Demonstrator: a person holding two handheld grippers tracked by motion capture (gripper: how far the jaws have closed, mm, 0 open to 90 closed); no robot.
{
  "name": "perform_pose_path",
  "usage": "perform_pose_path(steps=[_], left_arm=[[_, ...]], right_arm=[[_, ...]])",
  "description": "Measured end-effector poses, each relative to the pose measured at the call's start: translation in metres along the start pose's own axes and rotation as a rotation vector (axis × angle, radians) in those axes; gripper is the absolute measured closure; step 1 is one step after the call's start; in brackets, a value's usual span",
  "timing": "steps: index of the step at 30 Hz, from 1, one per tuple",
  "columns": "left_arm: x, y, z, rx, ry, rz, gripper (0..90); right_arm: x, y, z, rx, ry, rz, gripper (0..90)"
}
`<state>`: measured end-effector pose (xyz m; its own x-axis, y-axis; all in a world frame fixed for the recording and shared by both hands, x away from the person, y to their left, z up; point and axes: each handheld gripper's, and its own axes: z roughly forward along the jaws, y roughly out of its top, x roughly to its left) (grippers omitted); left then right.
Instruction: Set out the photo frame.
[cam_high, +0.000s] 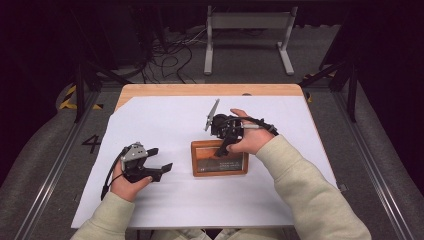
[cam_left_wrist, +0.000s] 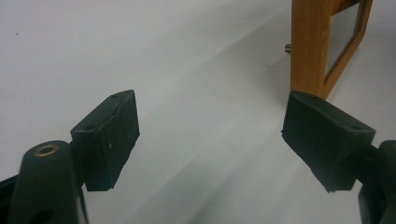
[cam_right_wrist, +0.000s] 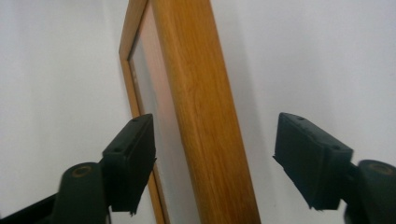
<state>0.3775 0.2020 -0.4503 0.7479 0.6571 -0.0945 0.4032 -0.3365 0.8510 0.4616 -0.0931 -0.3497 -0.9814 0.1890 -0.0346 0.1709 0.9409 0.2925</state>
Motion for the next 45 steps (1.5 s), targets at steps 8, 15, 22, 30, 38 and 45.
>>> perform_pose_path(steps=[8, 15, 22, 30, 38, 45], left_arm=[[0.000, -0.001, -0.003, -0.006, 0.007, -0.008, 19.3], [-0.002, 0.002, -0.004, -0.015, 0.009, -0.016, 19.5], [-0.005, 0.004, -0.004, -0.022, 0.002, -0.022, 19.4], [-0.005, 0.005, -0.004, -0.020, 0.004, -0.023, 19.4], [-0.004, 0.006, -0.007, -0.036, 0.007, -0.024, 19.1], [-0.004, 0.005, -0.010, -0.042, 0.002, -0.025, 18.6]], right_arm=[[0.007, -0.018, -0.026, -0.153, -0.092, 0.040, 21.9], [0.015, -0.044, -0.051, -0.291, -0.153, 0.089, 17.5], [0.029, -0.082, -0.066, -0.368, -0.190, 0.151, 13.9], [0.038, -0.115, -0.077, -0.433, -0.210, 0.212, 12.2], [0.042, -0.146, -0.080, -0.508, -0.239, 0.295, 11.2], [0.047, -0.166, -0.067, -0.553, -0.286, 0.350, 12.1]])
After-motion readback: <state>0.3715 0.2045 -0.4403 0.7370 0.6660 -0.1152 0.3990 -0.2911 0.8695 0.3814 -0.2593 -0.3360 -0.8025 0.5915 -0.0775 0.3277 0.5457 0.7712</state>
